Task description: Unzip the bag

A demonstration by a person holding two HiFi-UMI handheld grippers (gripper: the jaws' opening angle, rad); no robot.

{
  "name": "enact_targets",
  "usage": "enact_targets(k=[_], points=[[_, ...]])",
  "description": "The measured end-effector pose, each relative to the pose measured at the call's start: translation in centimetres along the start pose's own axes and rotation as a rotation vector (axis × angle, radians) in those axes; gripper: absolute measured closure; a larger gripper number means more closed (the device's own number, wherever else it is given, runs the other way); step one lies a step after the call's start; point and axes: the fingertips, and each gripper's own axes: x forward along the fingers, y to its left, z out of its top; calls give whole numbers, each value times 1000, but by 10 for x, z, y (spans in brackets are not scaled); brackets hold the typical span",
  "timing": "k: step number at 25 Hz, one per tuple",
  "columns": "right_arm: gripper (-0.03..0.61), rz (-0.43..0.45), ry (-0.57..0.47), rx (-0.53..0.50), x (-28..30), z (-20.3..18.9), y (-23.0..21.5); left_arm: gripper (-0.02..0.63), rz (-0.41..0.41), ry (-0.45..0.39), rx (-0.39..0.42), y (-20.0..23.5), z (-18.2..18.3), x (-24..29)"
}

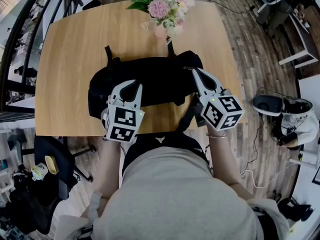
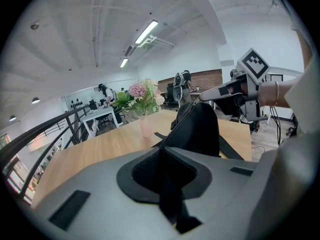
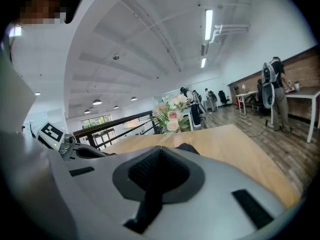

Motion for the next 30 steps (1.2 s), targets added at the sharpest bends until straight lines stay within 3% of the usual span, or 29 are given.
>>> enact_targets(k=[12,30], points=[[563,-63,-19,25,-6,-1,-27,568,-7,0,0,0,3,1],[572,-78,-37,102,-7,-11,-27,557,-29,-11,-94,-6,-1,-6]])
